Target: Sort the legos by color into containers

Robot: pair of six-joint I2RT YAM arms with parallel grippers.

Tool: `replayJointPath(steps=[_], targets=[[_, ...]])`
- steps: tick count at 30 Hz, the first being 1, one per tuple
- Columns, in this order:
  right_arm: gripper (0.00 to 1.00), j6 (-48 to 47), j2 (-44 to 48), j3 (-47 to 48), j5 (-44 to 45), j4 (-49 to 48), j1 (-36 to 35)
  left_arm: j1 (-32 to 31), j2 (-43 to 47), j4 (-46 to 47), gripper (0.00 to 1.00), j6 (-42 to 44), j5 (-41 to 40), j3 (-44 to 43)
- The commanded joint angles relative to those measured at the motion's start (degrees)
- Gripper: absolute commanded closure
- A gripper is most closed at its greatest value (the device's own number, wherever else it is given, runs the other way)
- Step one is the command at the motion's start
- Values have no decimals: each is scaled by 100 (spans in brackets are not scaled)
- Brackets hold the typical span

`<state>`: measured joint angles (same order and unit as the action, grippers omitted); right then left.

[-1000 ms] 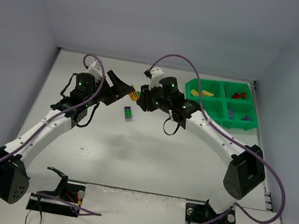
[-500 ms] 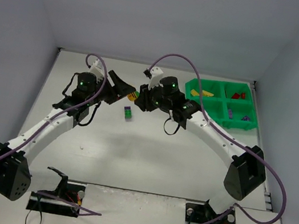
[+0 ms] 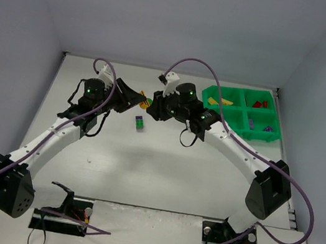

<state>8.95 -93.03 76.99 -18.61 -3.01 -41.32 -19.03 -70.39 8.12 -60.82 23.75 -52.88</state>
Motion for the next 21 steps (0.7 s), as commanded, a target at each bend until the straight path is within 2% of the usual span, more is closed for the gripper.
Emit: replayJointPath(steps=[1,3,7,14,21], targets=[[100,72,330,-26,-204,-464,-34,-5,184,524,75,8,148,-143],[100,72,356,-35,-204,-482,-34,-13,157,533,81,26,165,-135],[100,37,382,-70,-117,-482,-43,-13,166,533,100,61,279,-134],[100,-315,470,-307,323,-473,124,-5,359,384,100,96,525,-143],[100,-561,585,-422,305,-385,651,13,588,172,100,167,965,-20]])
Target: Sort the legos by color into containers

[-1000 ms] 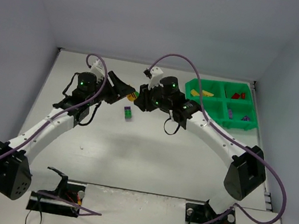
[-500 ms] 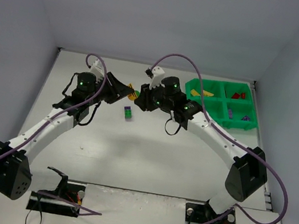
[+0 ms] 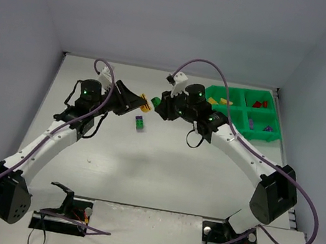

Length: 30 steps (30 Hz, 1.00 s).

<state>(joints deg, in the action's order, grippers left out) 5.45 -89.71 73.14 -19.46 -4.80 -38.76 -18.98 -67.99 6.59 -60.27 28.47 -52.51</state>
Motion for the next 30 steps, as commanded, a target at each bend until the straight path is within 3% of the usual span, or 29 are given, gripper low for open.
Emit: replayJointPath(steps=[1,10,16,24,30], targets=[[100,-264,252,-37,417,-197,457,17,356,334,100,103,536,-31],[100,-212,261,-81,898,-65,843,26,584,168,100,243,660,66],[100,-194,314,-143,1760,321,1292,26,795,-1017,100,937,362,-286],[100,307,42,-178,2632,761,2030,17,1191,-1862,100,1421,98,-365],[91,571,-678,129,2842,946,2303,18,1323,-1942,100,1448,54,-207]])
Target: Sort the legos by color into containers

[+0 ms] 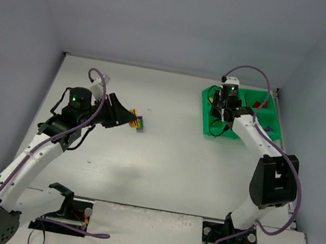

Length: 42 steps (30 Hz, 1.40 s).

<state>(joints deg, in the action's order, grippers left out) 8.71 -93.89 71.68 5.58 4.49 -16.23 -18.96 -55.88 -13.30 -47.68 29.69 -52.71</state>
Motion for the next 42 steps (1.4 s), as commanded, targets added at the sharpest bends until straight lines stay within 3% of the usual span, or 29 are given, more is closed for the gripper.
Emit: replayJointPath(steps=[1,4,11,14,15,20,24,27,30,36,42], targets=[[88,254,-401,372,347,34,58,24,121,29,100,189,-78,-179],[82,333,-639,531,364,166,85,15,147,12,100,180,-95,-143],[79,377,-675,496,514,271,120,15,121,-6,100,180,-139,-187],[60,395,-613,417,584,307,138,24,86,12,100,171,-139,-205],[48,412,-570,408,584,315,138,24,77,20,100,154,-148,-213],[18,298,-219,470,198,342,129,24,-81,55,100,101,-157,-301],[22,35,368,313,-521,114,67,24,-204,169,100,-92,-201,-389],[28,-194,871,101,-1698,-167,-82,24,-379,415,100,-373,-227,-442],[27,-396,1197,39,-2490,-220,-476,15,-669,705,100,-618,-157,-503],[25,-169,1373,-31,-3036,-396,-1539,15,-1267,1495,100,-1391,-165,-591],[26,-19,1171,126,-2967,-757,-2138,6,-1751,2304,100,-2096,-121,-583]])
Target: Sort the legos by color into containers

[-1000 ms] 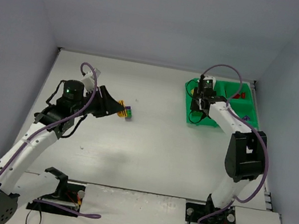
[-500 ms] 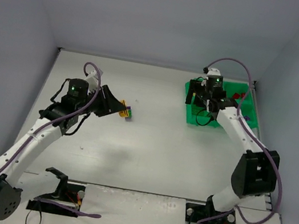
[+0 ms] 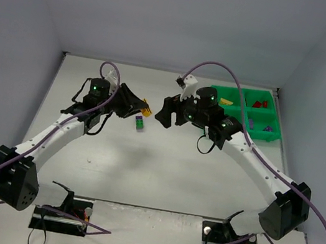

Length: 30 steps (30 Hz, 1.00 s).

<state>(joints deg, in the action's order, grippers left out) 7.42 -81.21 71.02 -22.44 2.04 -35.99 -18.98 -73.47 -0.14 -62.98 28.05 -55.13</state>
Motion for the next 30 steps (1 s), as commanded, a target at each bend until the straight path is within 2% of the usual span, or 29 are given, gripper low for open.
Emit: replayJointPath(steps=[1,9,19,30], targets=[[27,110,-140,236,-165,-512,-267,0,-26,1042,100,-601,51,-349],[34,40,-536,640,-86,-503,-541,-27,-141,1121,100,-707,104,-560],[40,23,-835,913,477,-468,-585,-114,-44,1104,100,-742,122,-472],[42,40,-1046,1063,407,-468,-594,-115,-36,1078,100,-689,288,-393]])
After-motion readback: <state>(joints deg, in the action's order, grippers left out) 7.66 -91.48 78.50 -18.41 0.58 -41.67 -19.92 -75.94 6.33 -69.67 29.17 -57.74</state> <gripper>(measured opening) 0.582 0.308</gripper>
